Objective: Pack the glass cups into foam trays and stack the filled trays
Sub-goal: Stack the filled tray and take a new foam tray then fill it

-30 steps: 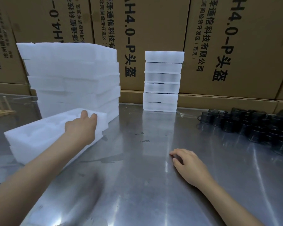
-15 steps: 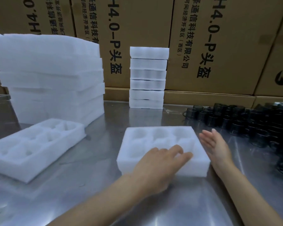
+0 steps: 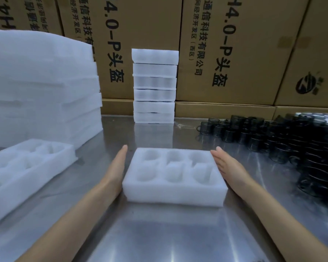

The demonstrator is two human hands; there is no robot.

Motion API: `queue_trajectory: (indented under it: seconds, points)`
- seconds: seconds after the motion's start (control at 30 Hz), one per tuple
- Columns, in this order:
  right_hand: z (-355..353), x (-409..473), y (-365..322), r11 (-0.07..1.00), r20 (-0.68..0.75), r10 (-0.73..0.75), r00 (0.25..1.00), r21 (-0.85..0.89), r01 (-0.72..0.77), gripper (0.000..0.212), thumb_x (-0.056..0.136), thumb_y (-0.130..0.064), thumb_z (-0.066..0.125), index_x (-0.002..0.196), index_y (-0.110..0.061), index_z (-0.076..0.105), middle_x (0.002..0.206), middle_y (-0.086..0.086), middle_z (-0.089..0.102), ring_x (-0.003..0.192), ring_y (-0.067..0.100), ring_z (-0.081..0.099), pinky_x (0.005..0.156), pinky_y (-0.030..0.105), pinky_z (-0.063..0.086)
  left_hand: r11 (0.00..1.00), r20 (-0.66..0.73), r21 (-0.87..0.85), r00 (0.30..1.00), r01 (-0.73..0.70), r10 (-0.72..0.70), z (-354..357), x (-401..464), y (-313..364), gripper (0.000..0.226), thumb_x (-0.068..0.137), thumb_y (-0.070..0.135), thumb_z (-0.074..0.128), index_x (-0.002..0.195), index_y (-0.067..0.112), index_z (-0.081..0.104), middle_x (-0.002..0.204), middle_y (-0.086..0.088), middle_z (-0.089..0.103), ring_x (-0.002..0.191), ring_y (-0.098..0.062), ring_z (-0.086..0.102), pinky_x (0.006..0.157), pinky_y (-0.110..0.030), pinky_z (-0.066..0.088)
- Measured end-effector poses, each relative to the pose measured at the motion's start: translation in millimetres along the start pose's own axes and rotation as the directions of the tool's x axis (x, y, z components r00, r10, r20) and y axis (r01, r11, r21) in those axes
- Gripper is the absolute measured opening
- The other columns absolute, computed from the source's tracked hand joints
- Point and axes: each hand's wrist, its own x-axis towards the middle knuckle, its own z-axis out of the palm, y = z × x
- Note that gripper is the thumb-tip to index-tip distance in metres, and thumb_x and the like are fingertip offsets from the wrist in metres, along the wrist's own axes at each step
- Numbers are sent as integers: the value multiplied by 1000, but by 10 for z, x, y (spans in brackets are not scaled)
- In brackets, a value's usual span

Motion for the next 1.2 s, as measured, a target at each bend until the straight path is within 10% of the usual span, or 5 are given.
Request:
queue_trajectory:
  seconds: [0.23, 0.4, 0.63, 0.87, 1.2]
  points:
    - [-104, 30, -58, 992, -72, 77, 994, 105, -69, 34, 92, -46, 53, 99, -17, 70, 95, 5, 74, 85, 22, 71, 69, 32, 56, 984, 229, -137, 970, 110, -76, 214, 166, -207, 58, 99, 49, 31, 89, 14, 77, 103, -11, 72, 89, -20, 70, 72, -31, 53]
    - [-322, 271, -16, 979, -426, -165, 889, -182, 94, 24, 98, -28, 46, 118, -19, 55, 124, 2, 59, 106, 15, 56, 94, 32, 45, 997, 62, -61, 997, -36, 40, 137, 222, -203, 51, 102, 42, 25, 144, 14, 34, 145, 5, 38, 134, -14, 37, 101, -21, 35]
    - [-703, 586, -2, 665, -560, -403, 724, -723, -190, 43, 96, -23, 43, 138, -14, 39, 150, 2, 27, 82, 24, 54, 72, 32, 39, 982, 25, 71, 985, -172, 171, 86, 251, -284, 16, 96, 22, 52, 108, 30, 58, 103, 18, 64, 87, 5, 65, 62, -11, 48]
    - [-836, 793, -45, 468, -554, -415, 721, -810, -354, 56, 94, -13, 45, 146, -10, 26, 157, 0, 14, 127, 32, 38, 89, 44, 43, 953, 26, 178, 969, -245, 244, 145, 233, -314, 18, 95, 20, 52, 102, 34, 61, 106, 14, 66, 95, -1, 63, 76, -24, 48]
    - [-765, 702, -4, 367, -496, -554, 668, -866, -339, 25, 90, -15, 56, 113, -3, 52, 150, 15, 27, 131, 36, 26, 100, 48, 33, 955, 37, 187, 973, -229, 226, 143, 218, -308, 18, 95, 21, 52, 104, 34, 61, 108, 11, 67, 100, -8, 63, 85, -32, 50]
